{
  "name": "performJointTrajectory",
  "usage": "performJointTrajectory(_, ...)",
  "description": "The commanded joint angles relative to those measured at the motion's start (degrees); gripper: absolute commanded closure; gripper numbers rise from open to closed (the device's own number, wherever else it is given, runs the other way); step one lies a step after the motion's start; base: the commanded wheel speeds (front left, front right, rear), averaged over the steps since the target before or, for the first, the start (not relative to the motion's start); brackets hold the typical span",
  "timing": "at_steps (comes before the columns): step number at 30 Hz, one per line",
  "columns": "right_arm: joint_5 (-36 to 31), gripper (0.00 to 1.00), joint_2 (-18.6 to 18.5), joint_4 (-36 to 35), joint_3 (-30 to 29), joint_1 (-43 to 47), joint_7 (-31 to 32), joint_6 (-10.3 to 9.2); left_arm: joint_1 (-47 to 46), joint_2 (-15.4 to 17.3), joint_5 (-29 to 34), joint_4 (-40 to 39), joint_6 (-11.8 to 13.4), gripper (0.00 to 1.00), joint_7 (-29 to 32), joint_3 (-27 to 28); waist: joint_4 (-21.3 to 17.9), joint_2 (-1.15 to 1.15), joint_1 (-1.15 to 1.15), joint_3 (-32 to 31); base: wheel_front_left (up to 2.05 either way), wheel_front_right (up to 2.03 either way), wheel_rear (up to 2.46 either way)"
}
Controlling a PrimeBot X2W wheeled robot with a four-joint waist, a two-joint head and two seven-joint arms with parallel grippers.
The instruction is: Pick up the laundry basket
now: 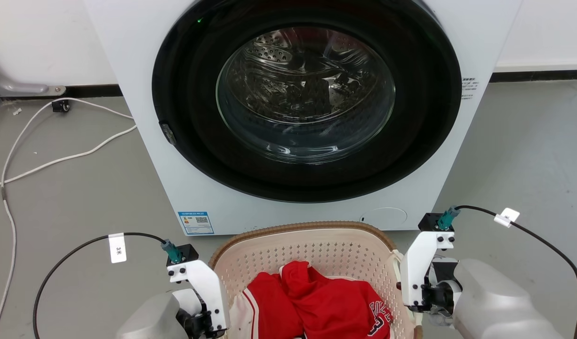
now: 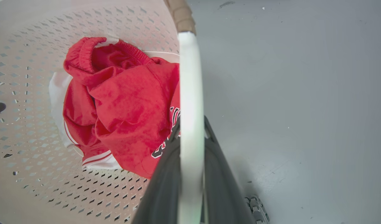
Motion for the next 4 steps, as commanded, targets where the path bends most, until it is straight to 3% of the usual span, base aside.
performJointTrajectory(1,0.05,1.0,2.02,-0.81,-0.21,-0.72,-0.41,0.83,0.56,-1.72,-0.53,-0.76,-0.44,1.0,-0.18,-0.04,0.06,0.0,0.0,0.0,0.0,0.0,0.0)
performJointTrajectory(4,-0.03,1.0,2.05,-0.81,-0.27,-0.82,-0.57,0.83,0.63,-1.67,-0.53,-0.76,-0.45,1.0,-0.23,-0.03,0.11,0.0,0.0,0.07,0.0,0.0,0.0)
